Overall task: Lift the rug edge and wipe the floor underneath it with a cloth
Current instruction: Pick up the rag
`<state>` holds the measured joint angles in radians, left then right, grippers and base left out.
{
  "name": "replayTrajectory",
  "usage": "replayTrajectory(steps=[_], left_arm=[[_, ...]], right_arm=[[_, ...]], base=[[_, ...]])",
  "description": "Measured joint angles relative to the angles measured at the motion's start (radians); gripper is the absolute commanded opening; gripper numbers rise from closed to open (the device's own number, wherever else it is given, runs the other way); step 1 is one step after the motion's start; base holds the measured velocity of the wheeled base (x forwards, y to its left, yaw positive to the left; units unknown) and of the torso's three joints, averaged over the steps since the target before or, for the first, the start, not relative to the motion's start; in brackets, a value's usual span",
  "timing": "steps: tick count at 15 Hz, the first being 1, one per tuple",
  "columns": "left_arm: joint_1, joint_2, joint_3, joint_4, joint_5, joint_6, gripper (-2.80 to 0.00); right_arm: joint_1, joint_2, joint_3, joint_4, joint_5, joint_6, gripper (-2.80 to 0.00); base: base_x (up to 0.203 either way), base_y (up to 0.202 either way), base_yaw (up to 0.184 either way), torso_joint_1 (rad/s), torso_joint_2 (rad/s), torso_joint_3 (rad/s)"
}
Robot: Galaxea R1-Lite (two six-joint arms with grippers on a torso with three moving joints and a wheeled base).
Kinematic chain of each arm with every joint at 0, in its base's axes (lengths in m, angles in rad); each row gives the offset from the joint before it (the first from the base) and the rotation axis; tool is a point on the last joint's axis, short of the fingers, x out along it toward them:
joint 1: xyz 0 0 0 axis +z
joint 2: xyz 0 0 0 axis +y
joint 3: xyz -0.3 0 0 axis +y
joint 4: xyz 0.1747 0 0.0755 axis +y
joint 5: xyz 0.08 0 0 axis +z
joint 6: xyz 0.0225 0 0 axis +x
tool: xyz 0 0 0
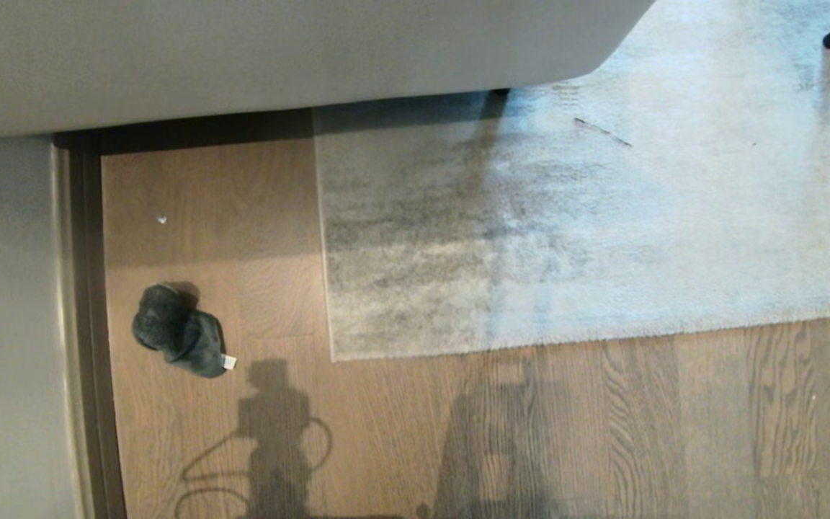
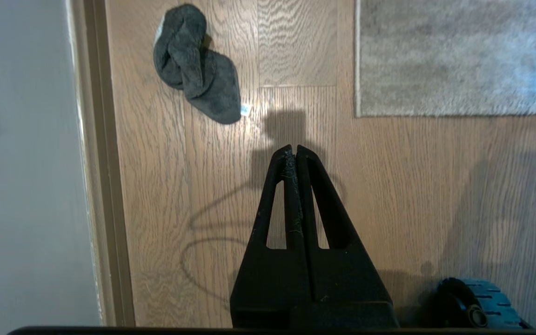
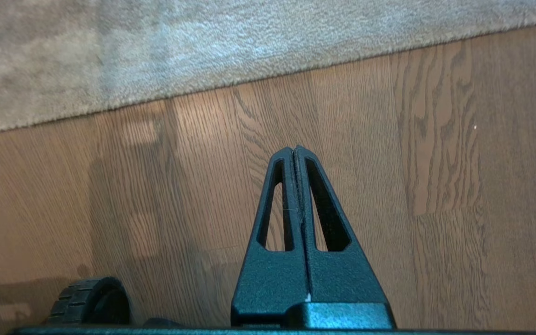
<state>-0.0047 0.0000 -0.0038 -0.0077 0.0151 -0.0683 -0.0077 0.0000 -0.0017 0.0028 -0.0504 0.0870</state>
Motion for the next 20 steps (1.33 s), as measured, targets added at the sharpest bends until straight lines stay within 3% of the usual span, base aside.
replayTrajectory(steps=[20], left_arm=[[0.000,0.000,-0.001,0.000,0.000,-0.008,-2.80]], right_arm=[[0.000,0.000,0.000,0.000,0.000,0.000,-2.80]], base=[[0.000,0.000,0.000,0.003,0.00,-0.181]])
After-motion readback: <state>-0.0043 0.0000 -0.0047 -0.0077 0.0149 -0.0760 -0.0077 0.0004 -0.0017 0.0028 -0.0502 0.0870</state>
